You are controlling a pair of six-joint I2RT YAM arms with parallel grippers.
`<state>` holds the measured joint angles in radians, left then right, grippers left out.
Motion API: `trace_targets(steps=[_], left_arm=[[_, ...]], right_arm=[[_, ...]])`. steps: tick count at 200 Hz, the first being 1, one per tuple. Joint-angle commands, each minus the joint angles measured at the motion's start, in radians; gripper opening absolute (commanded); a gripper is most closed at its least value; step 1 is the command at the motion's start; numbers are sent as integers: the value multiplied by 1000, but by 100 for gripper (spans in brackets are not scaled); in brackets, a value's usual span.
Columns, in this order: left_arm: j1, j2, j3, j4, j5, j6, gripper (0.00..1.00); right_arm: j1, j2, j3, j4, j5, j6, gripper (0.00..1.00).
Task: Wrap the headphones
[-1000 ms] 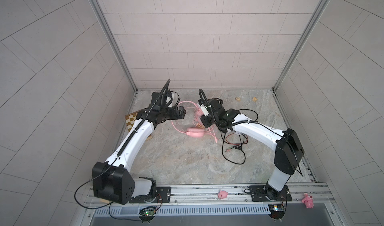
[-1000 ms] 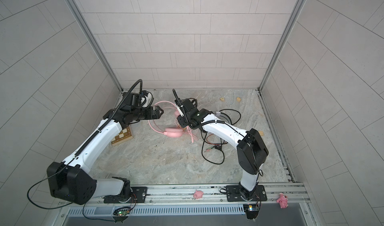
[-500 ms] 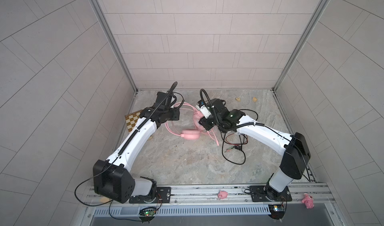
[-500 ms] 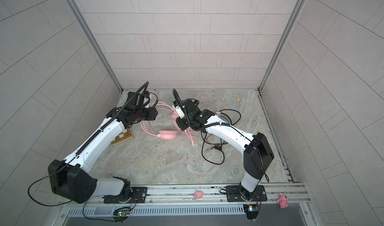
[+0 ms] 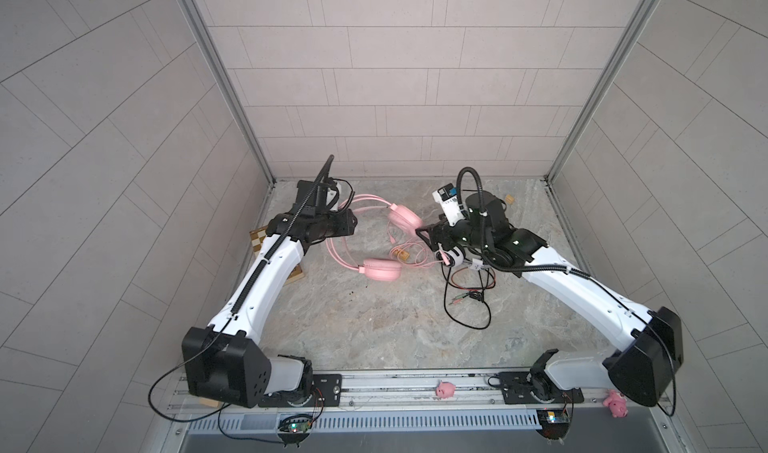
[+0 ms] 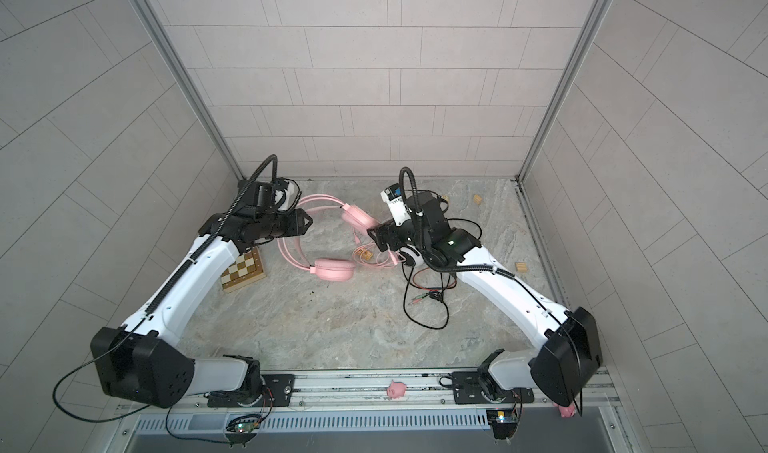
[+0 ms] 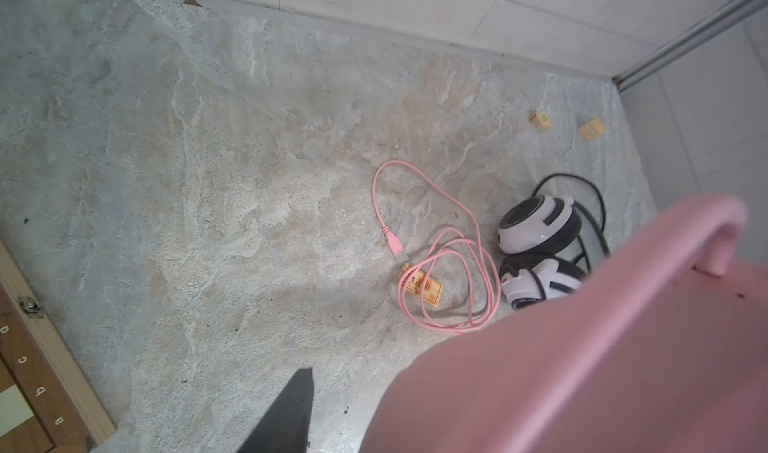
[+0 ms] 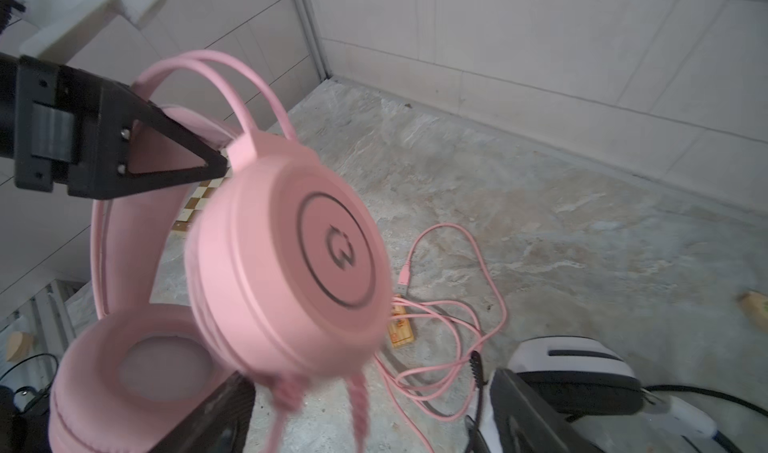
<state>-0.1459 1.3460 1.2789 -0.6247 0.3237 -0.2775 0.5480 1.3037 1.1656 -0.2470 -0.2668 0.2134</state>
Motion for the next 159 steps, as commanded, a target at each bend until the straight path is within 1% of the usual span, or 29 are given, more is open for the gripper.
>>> trace_targets(steps=[1,19,41,54,67,80,92,102,109,123,132,159], left_arm=[[103,-29,65,24,98,-71,0],[163,-10,96,23,161,-109,0],[221,-3,128,54,254,-190,0],[241,-6,151,100,301,-258,0],[258,-1,191,140,343,-330,0],[272,12,234,189,383,-420,0],[279,29,286,236,421,-515,0],[284,48,335,267,459,-572,0],[287,58,375,281,475,-602,0],[291,76,445,290,489,-648,0],[295,81,485,291,487,-665,0],[312,81,550,323,479,-725,0]], right_arm=[[-96,-62,-51,53,49,15,91],[-147,-87,-106,94,24,33,91],[-173,-57,-118,122,-27,25,91],[-174,-17,-127,158,-101,32,91],[-171,30,-157,246,-204,46,91],[-168,84,-175,330,-255,59,91],[-161,137,-156,338,-304,46,93],[-149,174,-146,329,-343,29,97],[-137,188,-150,332,-347,14,99],[-115,203,-170,361,-309,-13,99],[-111,214,-167,370,-308,-27,99],[-95,218,-193,420,-319,-41,99]])
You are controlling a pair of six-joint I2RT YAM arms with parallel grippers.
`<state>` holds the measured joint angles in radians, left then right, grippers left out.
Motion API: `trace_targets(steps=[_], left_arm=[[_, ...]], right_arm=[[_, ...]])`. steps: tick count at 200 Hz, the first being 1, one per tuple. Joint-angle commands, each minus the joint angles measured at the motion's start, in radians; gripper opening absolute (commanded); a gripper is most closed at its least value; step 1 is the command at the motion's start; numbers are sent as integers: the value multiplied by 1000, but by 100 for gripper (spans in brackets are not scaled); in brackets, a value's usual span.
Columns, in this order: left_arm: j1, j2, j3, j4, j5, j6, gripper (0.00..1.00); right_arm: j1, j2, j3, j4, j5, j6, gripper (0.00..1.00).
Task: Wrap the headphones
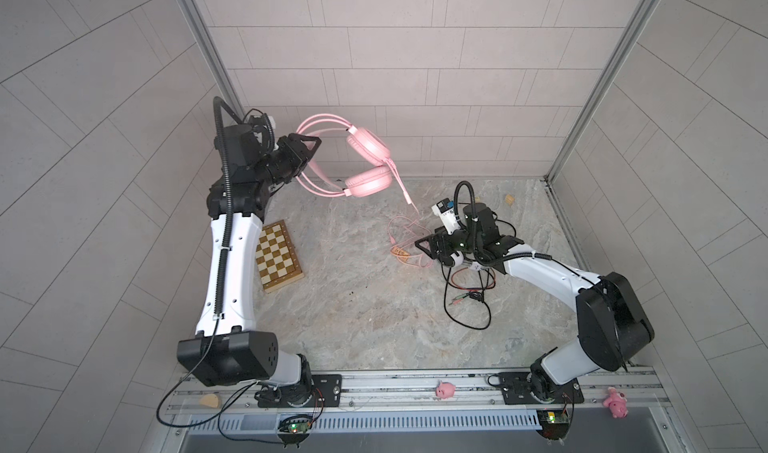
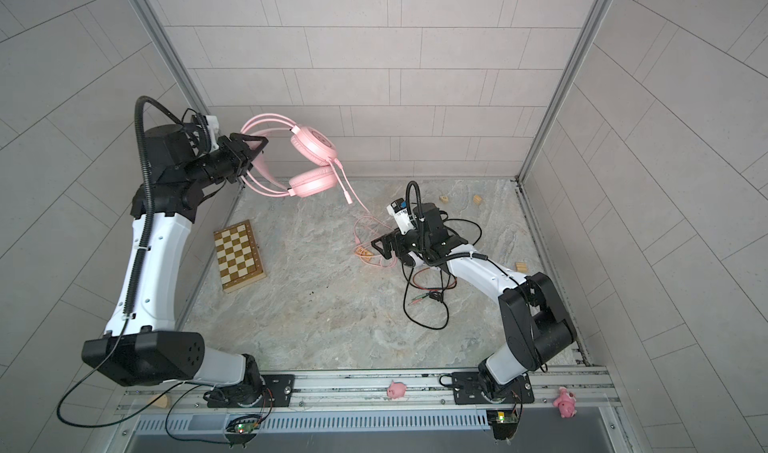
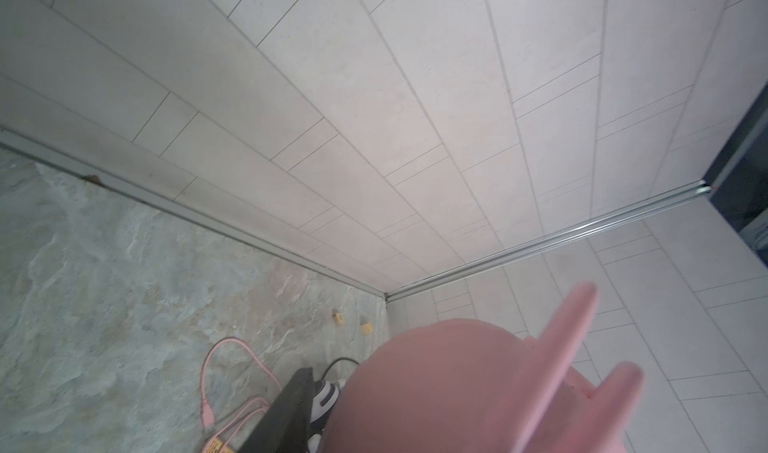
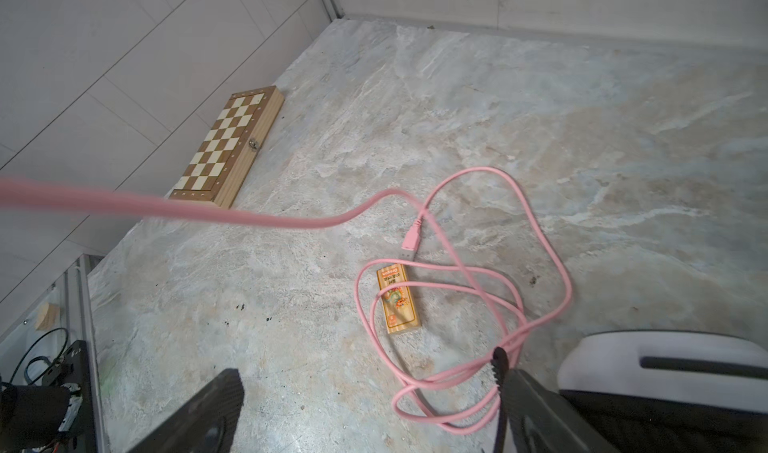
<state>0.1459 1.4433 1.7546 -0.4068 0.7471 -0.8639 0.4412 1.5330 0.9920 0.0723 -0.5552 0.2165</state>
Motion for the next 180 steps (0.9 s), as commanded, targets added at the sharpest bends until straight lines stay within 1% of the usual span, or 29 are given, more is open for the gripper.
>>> trace_targets(steps=[1,16,26,37,59,76,89,112,144,157,180], left_arm=[[22,-17,76,107,55,-141,0],[34,-23,87,130,42,-167,0],[38,-26,88,147,41,-189,0],[39,-28,88,166,48,-211,0],[44,-33,96,181,59,-236,0],[51,-36,121,186,58,-250,0],[55,-26,173,168,57,-242,0],[64,-3,251,163,55,-265,0],[73,3,267,210,56,-315,0],[79,5,266,218,57,-326,0],[85,4,268,237,58,-344,0]], right_arm=[[13,-11,-21,104,-30,-45,99],[35,1,-24,107,-5,-85,99],[44,19,-8,81,46,-100,99],[45,33,-10,85,85,-83,99],[40,50,-56,173,156,-38,99],[37,90,-23,157,153,-37,99],[38,130,-4,161,127,-7,99],[46,212,14,233,100,93,99],[55,292,66,309,62,222,99],[72,317,74,344,80,249,99],[110,361,145,286,121,240,96]])
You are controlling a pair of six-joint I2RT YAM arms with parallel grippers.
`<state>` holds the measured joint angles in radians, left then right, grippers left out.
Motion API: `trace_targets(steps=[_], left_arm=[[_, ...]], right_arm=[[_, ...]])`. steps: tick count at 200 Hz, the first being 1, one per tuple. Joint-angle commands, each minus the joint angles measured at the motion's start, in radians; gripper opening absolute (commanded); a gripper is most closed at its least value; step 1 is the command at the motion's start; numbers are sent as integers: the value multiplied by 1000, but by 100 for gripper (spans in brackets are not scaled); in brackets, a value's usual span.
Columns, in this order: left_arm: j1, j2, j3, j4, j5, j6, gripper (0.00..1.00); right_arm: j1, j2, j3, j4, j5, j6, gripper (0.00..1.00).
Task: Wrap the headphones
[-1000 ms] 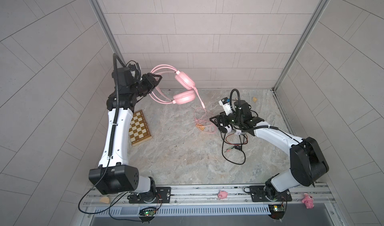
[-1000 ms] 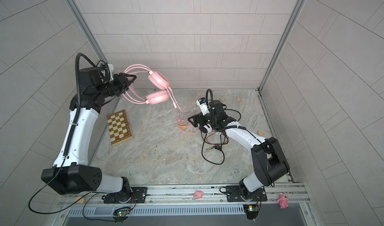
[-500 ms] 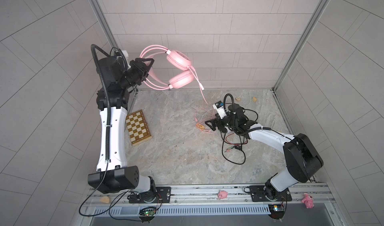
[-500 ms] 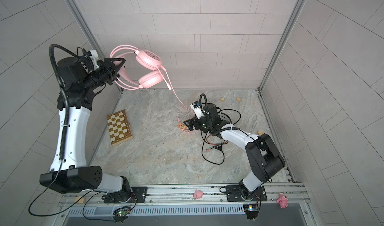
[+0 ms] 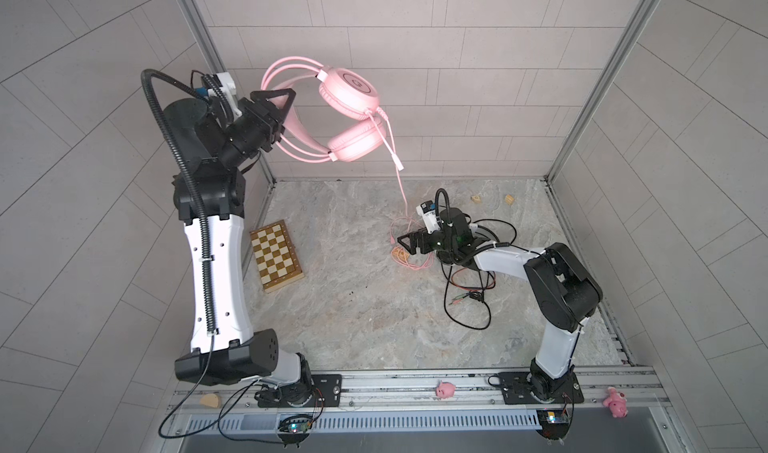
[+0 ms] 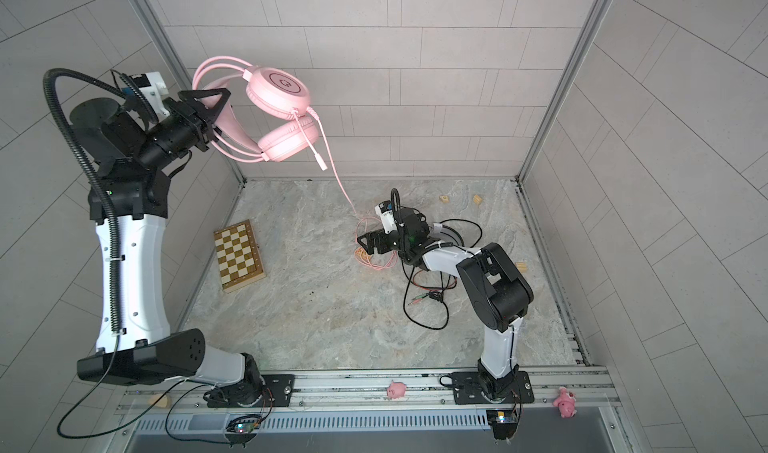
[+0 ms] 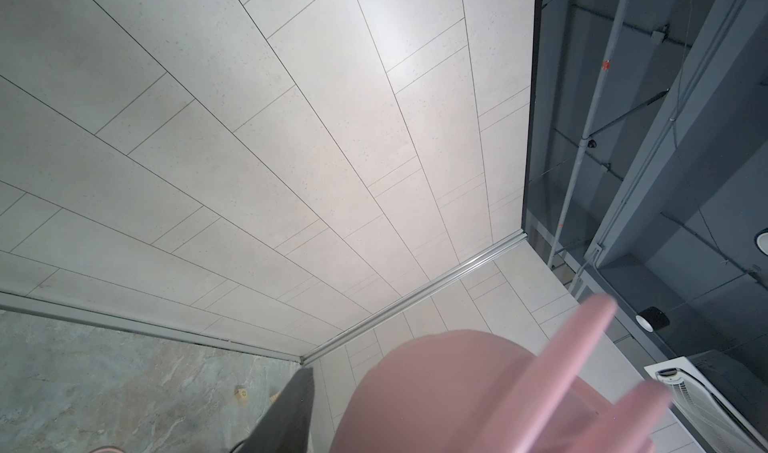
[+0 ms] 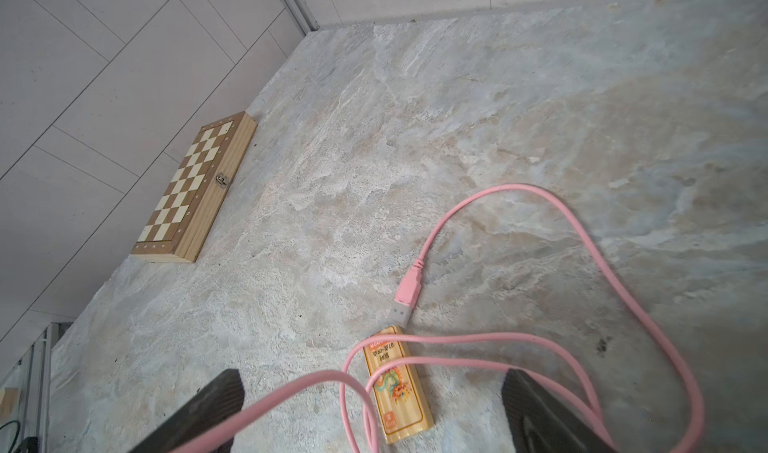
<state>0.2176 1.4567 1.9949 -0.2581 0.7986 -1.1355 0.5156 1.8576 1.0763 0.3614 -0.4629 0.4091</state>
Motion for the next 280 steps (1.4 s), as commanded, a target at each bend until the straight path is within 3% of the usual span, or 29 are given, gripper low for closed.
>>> trace_targets(steps=[1,19,56,63,74,88,102,131,165,194,231,280], left_arm=[[14,-10,27,88,7,-73,0],[23,-7,32,95,5,-79,0],[32,-4,0,146,5,-118,0],[32,-3,-7,150,4,-117,0],[35,-14,-42,161,-12,-116,0],[38,-35,-108,181,-51,-103,0],[48,-45,-167,174,-87,-80,0],[63,-82,-352,240,-166,-77,0],[58,-164,-620,252,-369,14,0],[56,-209,-768,252,-456,80,0],[1,-156,-788,174,-404,241,0],[-132,-55,-749,51,-384,432,0]], right_arm=[[38,38,62,-3,29,48,96],[64,61,66,39,36,64,91],[71,111,75,94,-5,77,64],[71,108,60,131,-22,81,54],[71,101,51,149,-18,83,26],[71,75,51,126,-6,52,11],[68,24,31,80,11,16,3],[51,-120,27,-131,74,-105,0],[43,-293,151,-580,138,-285,0],[48,-415,296,-919,197,-384,0],[102,-562,427,-1115,262,-429,0],[153,-501,723,-1283,340,-484,0]])
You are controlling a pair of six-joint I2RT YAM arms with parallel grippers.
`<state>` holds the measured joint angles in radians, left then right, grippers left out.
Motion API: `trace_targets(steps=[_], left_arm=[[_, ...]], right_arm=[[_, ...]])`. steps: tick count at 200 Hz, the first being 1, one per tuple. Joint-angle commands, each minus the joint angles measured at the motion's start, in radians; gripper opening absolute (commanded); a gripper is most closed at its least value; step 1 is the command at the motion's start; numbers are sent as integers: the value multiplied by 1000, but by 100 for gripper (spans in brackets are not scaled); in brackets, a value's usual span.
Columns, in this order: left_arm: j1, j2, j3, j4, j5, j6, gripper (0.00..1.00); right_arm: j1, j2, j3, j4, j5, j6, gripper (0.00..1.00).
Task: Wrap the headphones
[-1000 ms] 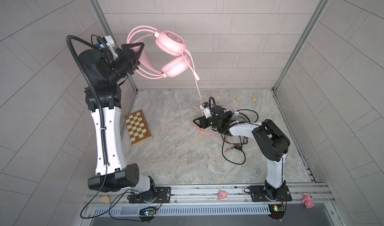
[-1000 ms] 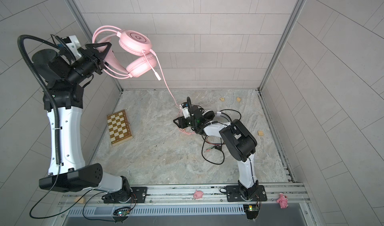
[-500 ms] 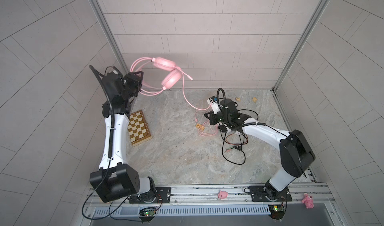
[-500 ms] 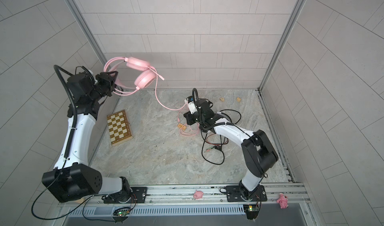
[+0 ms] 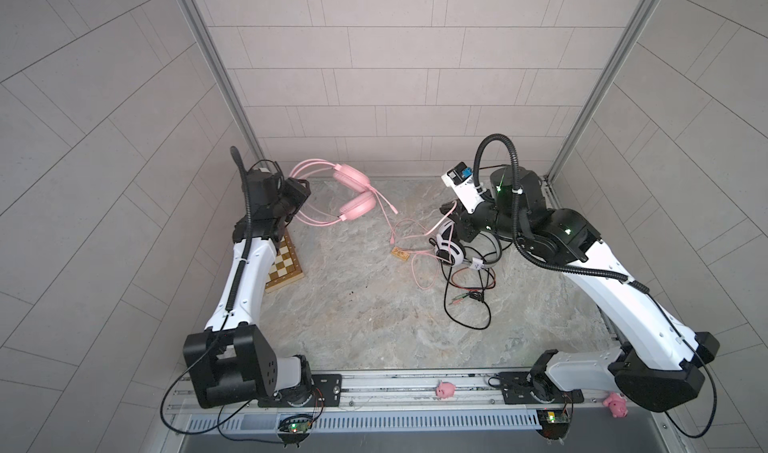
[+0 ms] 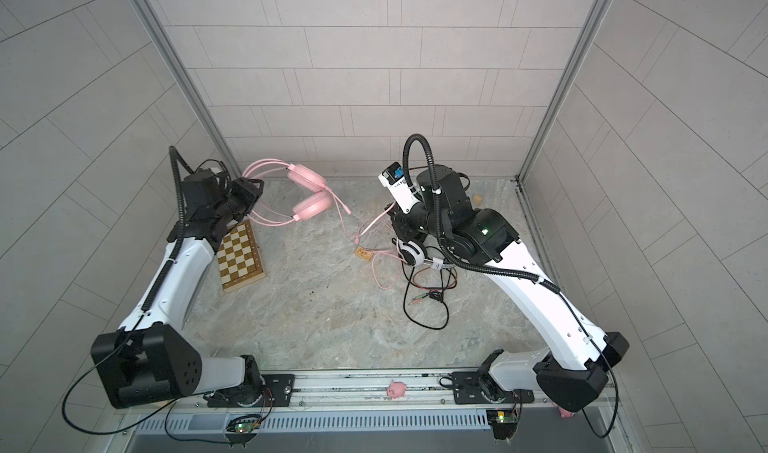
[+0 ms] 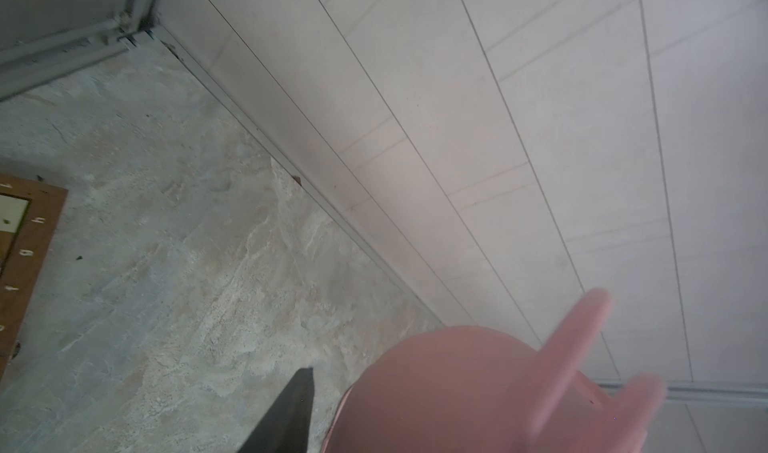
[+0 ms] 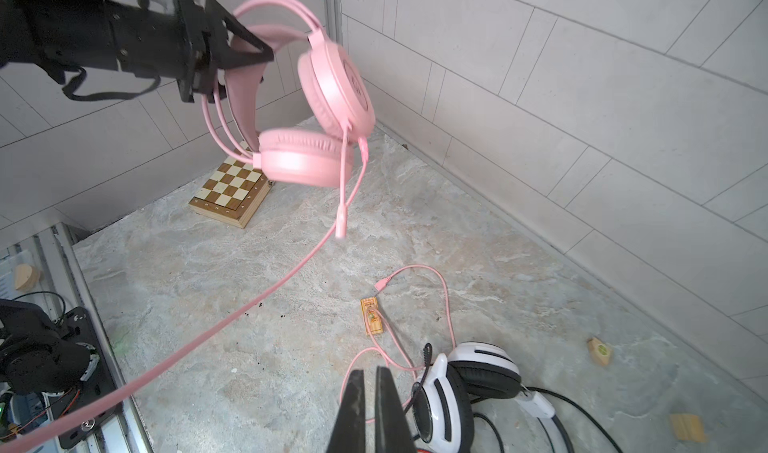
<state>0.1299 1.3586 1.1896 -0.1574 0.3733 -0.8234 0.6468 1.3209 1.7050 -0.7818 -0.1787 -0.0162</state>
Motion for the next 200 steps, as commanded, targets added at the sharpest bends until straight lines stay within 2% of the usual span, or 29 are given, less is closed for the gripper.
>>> trace_targets(steps=[1,28,59,82,107,125,148,172,200], left_arm=[[-45,46,62,-58,41,128,0],[-91,95,120,-160,86,219,0],[-196,152,208,-288,65,331,0],[-238,172,223,-299,107,365,0],[-298,197,262,-348,115,428,0],[-334,218,279,-360,146,447,0],[-379,250,321,-431,102,497,0],[-363,253,327,-456,53,482,0],[-230,261,254,-338,178,348,0]], right_arm=[[22,37,99,-141,56,-60,0],[59,102,215,-166,64,-80,0],[75,220,362,-211,59,-101,0],[77,282,422,-211,52,-108,0],[76,332,471,-194,125,-115,0],[76,372,542,-226,135,-128,0],[76,404,611,-254,118,-115,0],[111,385,610,-288,123,-122,0],[158,281,408,-227,123,-106,0]])
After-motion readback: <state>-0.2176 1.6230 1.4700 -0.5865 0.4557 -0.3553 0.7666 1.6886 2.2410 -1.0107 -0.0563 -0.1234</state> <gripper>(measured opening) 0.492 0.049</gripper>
